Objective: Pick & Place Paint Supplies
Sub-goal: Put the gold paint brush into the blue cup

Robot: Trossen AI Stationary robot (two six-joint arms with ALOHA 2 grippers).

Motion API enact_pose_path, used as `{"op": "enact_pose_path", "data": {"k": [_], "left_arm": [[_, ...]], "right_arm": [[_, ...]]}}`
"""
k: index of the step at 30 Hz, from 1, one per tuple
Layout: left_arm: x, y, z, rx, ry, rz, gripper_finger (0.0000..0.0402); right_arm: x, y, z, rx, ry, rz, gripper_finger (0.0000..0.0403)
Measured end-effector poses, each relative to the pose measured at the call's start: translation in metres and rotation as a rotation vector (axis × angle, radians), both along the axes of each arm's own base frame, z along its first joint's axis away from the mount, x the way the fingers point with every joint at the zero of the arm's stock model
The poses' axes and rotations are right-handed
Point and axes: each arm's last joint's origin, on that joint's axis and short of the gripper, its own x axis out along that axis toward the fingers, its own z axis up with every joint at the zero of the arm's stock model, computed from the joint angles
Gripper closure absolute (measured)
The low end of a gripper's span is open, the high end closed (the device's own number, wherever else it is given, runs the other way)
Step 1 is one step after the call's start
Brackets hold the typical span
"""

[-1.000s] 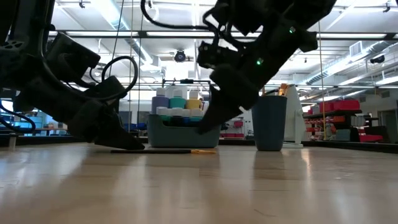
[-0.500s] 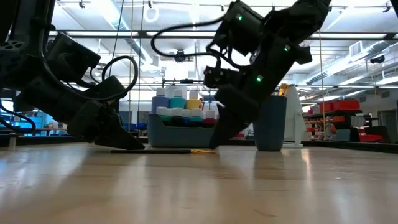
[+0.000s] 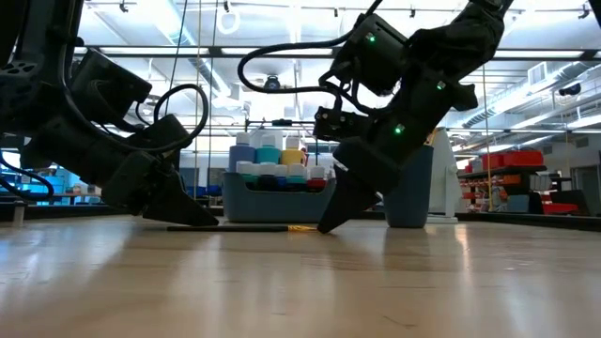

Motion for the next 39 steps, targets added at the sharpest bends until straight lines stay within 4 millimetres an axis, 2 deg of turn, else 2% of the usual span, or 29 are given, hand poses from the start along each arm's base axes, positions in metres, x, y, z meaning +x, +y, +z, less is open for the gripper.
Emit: {"op": "enact_pose_path", "data": {"k": [10,18,24,28,32,39], "left_arm": [[0.000,0.000,0.000,0.000,-0.001,0.000,0.0396],[0.000,0.000,0.000,0.000,-0.001,0.000,0.0392],[0.000,0.000,0.000,0.000,0.000,0.000,0.0391],[0.000,0.000,0.000,0.002,-0.002,0.008,0.0384],[0.000,0.000,0.000,0.006,-0.004,0.018,0.0390],[0.000,0.000,0.000,0.007,-0.005,0.020,0.0390]], "right_arm": [[0.005,-0.005,-0.014,0.042,0.008,-0.007,0.0302],[0.005,-0.007,-0.015,0.040,0.019,0.023,0.0393],[0.004,-0.003,-0.010,0.051,0.012,0.090,0.0398],[-0.004,0.004,0.006,0.040,0.023,0.152,0.0400],[-0.007,0.009,0.030,0.036,-0.036,0.165,0.0402],[-0.011,0.017,0.031,0.028,-0.002,0.182,0.0402]]}}
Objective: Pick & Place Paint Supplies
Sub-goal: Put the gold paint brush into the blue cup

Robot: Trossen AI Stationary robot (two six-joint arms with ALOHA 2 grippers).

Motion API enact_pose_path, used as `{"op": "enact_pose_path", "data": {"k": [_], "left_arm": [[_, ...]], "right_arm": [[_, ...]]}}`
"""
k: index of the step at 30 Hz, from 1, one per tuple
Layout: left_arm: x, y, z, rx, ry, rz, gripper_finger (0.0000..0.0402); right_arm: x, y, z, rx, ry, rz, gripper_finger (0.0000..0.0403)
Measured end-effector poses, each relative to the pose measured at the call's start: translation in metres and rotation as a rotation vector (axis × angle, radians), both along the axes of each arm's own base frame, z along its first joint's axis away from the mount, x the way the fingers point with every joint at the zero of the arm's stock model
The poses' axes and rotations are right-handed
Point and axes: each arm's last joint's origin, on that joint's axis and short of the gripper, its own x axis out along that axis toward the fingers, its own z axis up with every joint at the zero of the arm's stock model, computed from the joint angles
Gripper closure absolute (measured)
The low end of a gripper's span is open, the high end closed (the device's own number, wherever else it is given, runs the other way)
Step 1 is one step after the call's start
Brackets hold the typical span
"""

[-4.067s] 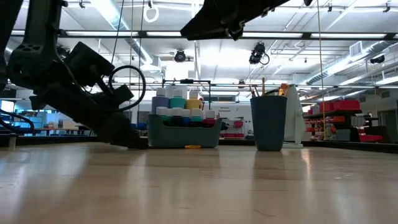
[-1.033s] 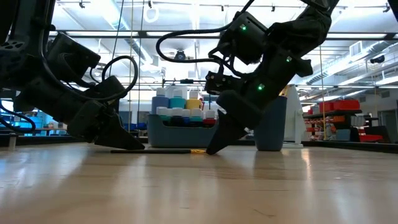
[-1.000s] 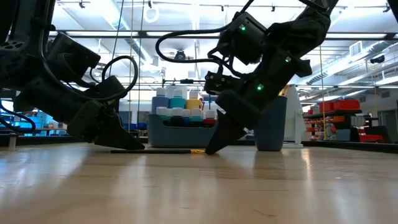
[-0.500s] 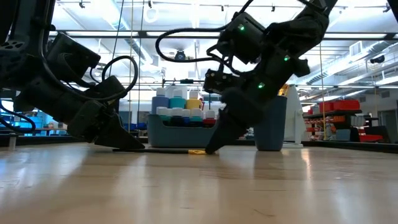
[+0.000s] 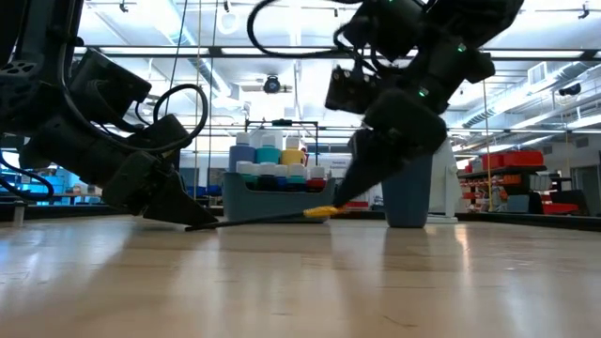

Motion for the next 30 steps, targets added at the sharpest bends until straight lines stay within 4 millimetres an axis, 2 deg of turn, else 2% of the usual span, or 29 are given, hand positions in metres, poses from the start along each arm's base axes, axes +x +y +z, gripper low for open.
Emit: {"op": "enact_pose_path", "data": {"k": [8,11,15,18,25,27,30], "left_arm": [[0.000,0.001,0.000,0.010,-0.002,0.022,0.0380],[0.000,0.001,0.000,0.017,-0.003,0.035,0.0380],[0.000,0.001,0.000,0.017,-0.005,0.034,0.0379],[0.001,0.001,0.001,0.017,-0.007,0.036,0.0379],[0.001,0.002,0.001,0.026,-0.016,0.055,0.0379],[0.001,0.002,0.002,0.026,-0.020,0.055,0.0379],[0.003,0.001,0.005,0.014,-0.055,0.058,0.0379]], "right_arm": [[-0.007,0.002,-0.005,-0.046,0.077,-0.010,0.0403],[-0.009,0.005,0.001,-0.096,0.072,0.039,0.0403],[-0.015,0.010,0.027,-0.147,0.054,0.119,0.0403],[-0.023,0.011,0.053,-0.206,0.056,0.124,0.0403],[-0.053,0.005,0.109,-0.337,0.051,0.098,0.0403],[-0.059,0.003,0.120,-0.339,0.016,0.087,0.0403],[-0.060,0.002,0.122,-0.332,0.006,0.084,0.0403]]}}
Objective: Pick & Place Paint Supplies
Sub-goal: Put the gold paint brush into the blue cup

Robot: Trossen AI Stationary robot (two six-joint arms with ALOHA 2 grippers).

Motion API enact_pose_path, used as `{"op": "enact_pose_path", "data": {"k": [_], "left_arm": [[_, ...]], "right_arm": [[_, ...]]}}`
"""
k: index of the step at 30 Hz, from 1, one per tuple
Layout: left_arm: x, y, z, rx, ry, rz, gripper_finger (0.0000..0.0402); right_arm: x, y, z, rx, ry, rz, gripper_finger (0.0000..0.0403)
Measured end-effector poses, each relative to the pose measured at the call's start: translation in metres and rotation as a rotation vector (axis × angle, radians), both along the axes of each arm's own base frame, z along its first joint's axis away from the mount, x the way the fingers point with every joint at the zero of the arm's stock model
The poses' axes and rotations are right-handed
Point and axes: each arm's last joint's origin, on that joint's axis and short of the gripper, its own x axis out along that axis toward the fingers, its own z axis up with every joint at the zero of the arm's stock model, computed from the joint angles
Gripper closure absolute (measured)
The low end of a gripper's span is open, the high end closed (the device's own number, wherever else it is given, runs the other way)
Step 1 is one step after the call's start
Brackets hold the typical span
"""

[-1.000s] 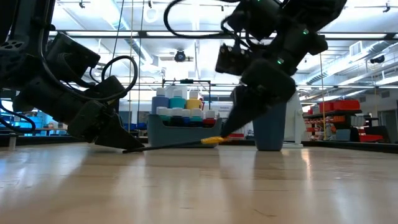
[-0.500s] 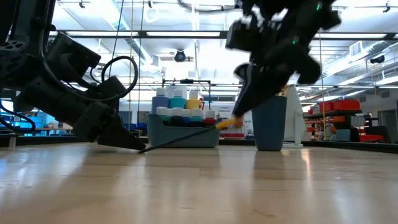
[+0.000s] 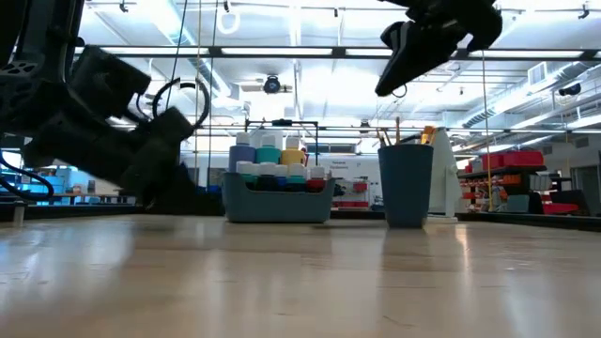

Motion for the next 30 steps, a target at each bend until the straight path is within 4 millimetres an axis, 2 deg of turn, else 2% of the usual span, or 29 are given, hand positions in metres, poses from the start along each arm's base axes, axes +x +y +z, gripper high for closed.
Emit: {"op": "enact_pose_path", "data": {"k": [3,6,9,12,16,19,25,30], "left_arm": [[0.007,-0.001,0.009,-0.020,-0.093,-0.019,0.0377],[0.019,-0.003,0.018,-0.067,-0.168,-0.111,0.0365],[0.033,-0.005,0.022,-0.095,-0.180,-0.214,0.0338],[0.045,-0.006,0.023,-0.058,-0.146,-0.242,0.0304],[0.056,-0.008,0.023,-0.032,-0.090,-0.248,0.0267],[0.067,-0.008,0.028,-0.030,-0.094,-0.210,0.0250],[0.092,-0.006,0.039,0.022,-0.094,-0.091,0.0242],[0.113,-0.005,0.048,0.011,-0.046,-0.100,0.0249]], "right_arm": [[0.004,0.001,-0.005,0.005,0.014,0.003,0.0403],[0.011,0.003,-0.019,0.025,0.061,0.009,0.0403],[0.015,0.005,-0.028,0.078,0.090,0.000,0.0403],[0.011,0.005,-0.038,0.104,0.175,-0.064,0.0394],[-0.006,0.000,-0.045,0.098,0.321,-0.192,0.0360],[-0.011,-0.005,-0.054,0.067,0.346,-0.243,0.0326],[-0.016,-0.013,-0.082,0.064,0.304,-0.266,0.0269],[-0.016,-0.013,-0.096,0.088,0.231,-0.264,0.0256]]}}
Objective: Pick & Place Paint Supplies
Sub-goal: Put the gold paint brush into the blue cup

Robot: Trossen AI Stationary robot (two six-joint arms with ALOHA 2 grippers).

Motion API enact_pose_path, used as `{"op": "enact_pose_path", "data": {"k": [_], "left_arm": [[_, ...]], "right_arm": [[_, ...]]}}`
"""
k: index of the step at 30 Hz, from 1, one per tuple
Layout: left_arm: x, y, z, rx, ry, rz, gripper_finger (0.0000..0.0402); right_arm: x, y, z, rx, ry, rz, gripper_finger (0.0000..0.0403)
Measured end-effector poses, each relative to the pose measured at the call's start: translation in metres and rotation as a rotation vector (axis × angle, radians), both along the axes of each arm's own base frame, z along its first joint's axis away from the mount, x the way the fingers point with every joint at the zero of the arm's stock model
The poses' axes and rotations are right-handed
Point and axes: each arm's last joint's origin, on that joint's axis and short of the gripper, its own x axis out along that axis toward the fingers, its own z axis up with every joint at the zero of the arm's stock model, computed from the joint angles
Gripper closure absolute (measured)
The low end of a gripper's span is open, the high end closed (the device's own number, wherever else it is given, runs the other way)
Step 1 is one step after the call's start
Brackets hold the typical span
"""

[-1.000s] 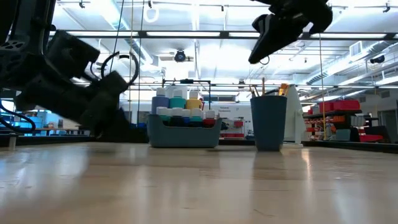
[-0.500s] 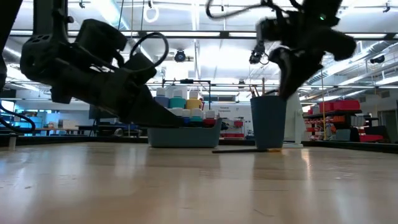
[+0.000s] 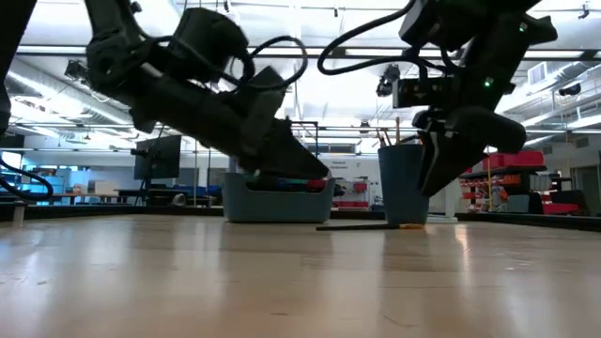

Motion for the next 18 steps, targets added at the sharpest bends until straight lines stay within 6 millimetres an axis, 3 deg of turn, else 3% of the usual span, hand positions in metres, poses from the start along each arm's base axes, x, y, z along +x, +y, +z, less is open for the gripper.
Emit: {"op": "enact_pose_path", "data": {"k": [6,15,18], "left_arm": [[0.019,-0.001,0.004,0.059,-0.022,-0.003,0.0255],[0.049,0.019,-0.051,0.051,0.047,0.095,0.0255],[0.051,0.024,-0.060,0.023,0.048,0.116,0.0255]], "right_arm": [[0.001,0.000,-0.003,0.006,-0.027,0.000,0.0267],[0.002,0.001,-0.003,0.028,-0.040,0.002,0.0284],[0.002,0.001,-0.003,0.041,-0.042,0.006,0.0284]]}}
